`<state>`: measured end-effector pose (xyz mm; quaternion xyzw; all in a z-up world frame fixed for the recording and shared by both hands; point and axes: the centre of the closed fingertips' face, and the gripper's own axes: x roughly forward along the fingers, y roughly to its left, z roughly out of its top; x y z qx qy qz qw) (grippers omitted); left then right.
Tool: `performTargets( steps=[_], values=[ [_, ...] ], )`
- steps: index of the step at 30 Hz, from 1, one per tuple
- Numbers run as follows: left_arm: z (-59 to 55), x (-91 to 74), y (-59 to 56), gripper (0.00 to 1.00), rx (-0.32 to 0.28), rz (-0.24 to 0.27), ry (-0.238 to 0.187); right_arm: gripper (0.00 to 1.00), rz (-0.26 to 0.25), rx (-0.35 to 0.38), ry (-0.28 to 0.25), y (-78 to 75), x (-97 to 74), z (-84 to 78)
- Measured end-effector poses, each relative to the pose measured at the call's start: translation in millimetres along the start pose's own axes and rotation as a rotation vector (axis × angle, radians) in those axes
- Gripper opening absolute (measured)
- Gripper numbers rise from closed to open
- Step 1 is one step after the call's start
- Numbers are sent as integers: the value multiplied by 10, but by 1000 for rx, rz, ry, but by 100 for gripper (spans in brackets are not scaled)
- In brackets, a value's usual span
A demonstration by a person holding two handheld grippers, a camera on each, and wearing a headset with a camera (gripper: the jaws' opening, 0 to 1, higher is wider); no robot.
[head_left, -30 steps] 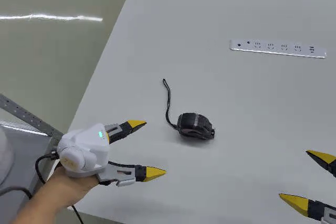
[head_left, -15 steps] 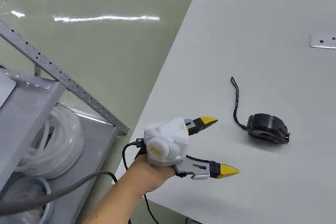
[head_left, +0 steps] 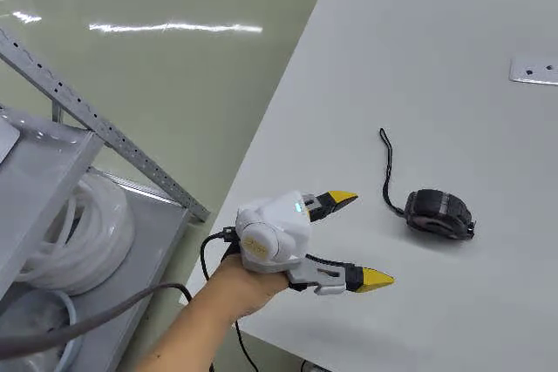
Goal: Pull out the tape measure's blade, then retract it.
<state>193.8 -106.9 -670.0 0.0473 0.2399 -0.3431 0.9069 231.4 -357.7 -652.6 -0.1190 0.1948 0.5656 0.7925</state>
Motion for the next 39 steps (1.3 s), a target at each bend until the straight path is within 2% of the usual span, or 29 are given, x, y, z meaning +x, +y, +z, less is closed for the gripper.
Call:
performTargets(
  steps=[5, 10, 14, 19, 23, 27, 30, 39],
  values=[
    [61, 103, -24, 73, 2, -7, -12, 67, 1, 0, -2, -11, 1, 6],
    [48, 148, -22, 73, 0, -5, -10, 67, -4, 1, -4, -33, -17, 6],
    [16, 172, -20, 72, 19, -12, 9, 67, -4, 2, -2, -49, -27, -20],
    [34, 196, 35, 72, 15, -6, 3, 66, -7, 6, -5, -112, -34, -77],
    [43, 255, 6, 72, 17, -25, 3, 66, -5, 9, -7, -121, -28, -98],
    [52, 318, 24, 70, 29, -29, 9, 66, 4, 12, -5, -123, -3, -127],
    [58, 355, 55, 69, 6, -27, 2, 66, 7, 11, -3, -130, 9, -137],
    [55, 467, 40, 68, 6, -32, 2, 66, 14, 11, -3, -159, 51, -148]
  ],
)
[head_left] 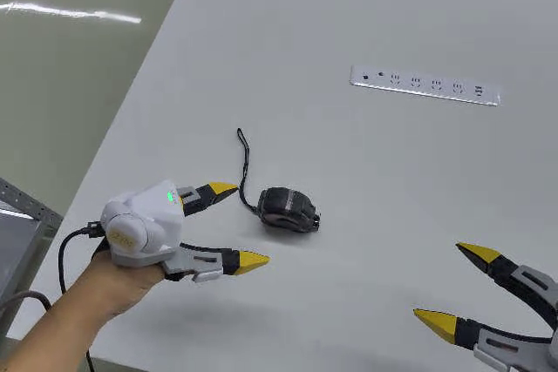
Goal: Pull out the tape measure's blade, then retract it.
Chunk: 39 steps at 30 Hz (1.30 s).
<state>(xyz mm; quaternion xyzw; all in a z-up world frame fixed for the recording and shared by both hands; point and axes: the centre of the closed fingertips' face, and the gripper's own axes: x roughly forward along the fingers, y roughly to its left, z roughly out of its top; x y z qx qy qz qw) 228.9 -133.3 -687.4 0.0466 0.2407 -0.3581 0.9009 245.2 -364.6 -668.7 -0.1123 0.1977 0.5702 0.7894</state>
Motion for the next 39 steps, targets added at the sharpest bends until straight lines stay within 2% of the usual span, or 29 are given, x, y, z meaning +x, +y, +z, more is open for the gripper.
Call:
performTargets(
  steps=[4, 11, 15, 30, 39],
  values=[
    [-31, 23, 10, 68, 8, 1, 16, 66, 2, 1, -3, -4, 20, 13],
    [-6, 74, 44, 67, 5, 9, 8, 66, 11, -3, 1, -15, 56, 8],
    [-20, 106, 24, 67, 4, 1, 14, 65, 12, -3, 0, -33, 76, 19],
    [-9, 31, 83, 67, -19, 19, -3, 65, 18, 3, -3, 45, 119, 90],
    [-6, 34, 100, 67, -23, 21, -7, 65, 14, 4, -9, 28, 116, 106]
  ],
)
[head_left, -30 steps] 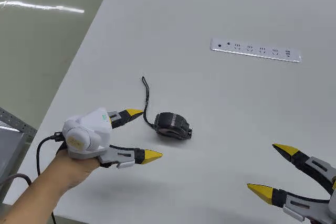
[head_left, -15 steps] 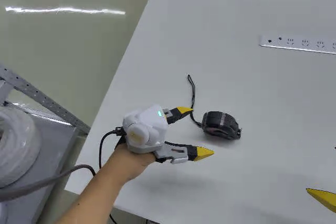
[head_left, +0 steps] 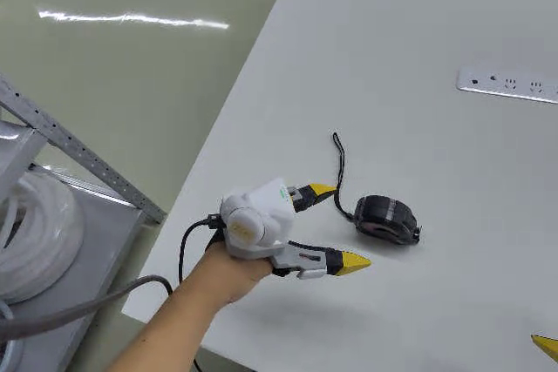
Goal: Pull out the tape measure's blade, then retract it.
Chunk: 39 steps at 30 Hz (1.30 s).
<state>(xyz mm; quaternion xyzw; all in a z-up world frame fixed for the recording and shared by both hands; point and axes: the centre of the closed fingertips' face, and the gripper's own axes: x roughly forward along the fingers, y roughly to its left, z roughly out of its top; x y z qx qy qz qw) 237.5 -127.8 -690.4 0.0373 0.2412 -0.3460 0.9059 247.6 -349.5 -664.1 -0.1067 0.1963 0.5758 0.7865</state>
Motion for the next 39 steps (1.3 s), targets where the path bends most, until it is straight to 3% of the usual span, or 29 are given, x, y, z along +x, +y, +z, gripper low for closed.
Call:
performTargets(
  steps=[20, 27, 39],
  values=[
    [2, -18, 1, 67, -3, 5, -1, 65, 0, 1, -3, -13, -24, -22],
    [44, -103, 18, 67, 0, 16, -10, 65, 2, 0, -9, 18, -29, 3],
    [14, -170, 24, 67, -13, 38, -18, 65, -7, 11, -11, 74, -56, 45]
  ],
)
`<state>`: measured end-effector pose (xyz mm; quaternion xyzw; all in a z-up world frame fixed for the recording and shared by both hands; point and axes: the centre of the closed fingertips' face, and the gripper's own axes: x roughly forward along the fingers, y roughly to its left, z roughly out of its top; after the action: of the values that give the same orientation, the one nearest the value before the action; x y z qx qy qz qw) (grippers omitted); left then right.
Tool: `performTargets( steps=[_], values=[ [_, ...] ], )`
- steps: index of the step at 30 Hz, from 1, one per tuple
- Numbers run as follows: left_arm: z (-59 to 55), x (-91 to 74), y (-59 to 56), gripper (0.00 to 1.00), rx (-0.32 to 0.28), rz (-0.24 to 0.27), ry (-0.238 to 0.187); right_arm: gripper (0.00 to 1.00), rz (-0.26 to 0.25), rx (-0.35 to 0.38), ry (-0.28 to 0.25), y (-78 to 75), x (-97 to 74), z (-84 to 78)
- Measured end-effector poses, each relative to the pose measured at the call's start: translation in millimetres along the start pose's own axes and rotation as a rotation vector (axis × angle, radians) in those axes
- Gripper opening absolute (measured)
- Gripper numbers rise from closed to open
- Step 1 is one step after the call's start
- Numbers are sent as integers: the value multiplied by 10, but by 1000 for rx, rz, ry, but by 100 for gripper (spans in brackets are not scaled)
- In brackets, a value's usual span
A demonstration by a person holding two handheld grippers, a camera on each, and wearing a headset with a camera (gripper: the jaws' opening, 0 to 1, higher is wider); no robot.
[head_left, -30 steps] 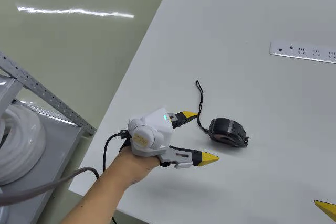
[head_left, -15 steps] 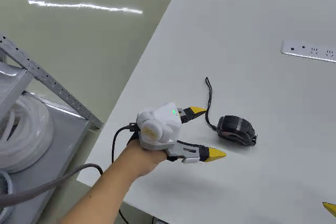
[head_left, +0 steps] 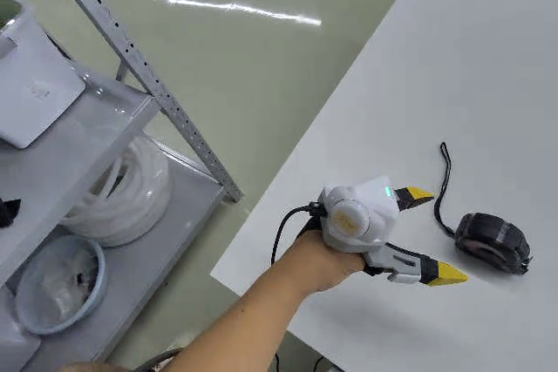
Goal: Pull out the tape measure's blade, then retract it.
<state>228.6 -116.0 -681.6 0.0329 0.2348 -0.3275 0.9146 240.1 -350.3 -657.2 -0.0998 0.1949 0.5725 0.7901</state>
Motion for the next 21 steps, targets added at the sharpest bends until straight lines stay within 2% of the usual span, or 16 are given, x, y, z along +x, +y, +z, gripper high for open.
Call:
performTargets(
  steps=[10, 12, 21],
  values=[
    [16, 36, 12, 67, 2, -7, -4, 65, -4, 2, 3, -17, 1, 7],
    [12, 56, 18, 67, 3, -11, 1, 65, -4, 4, 3, -64, -16, -26],
    [28, 137, 20, 68, 16, -39, 1, 65, 3, 3, 15, -93, -1, -109]
  ],
)
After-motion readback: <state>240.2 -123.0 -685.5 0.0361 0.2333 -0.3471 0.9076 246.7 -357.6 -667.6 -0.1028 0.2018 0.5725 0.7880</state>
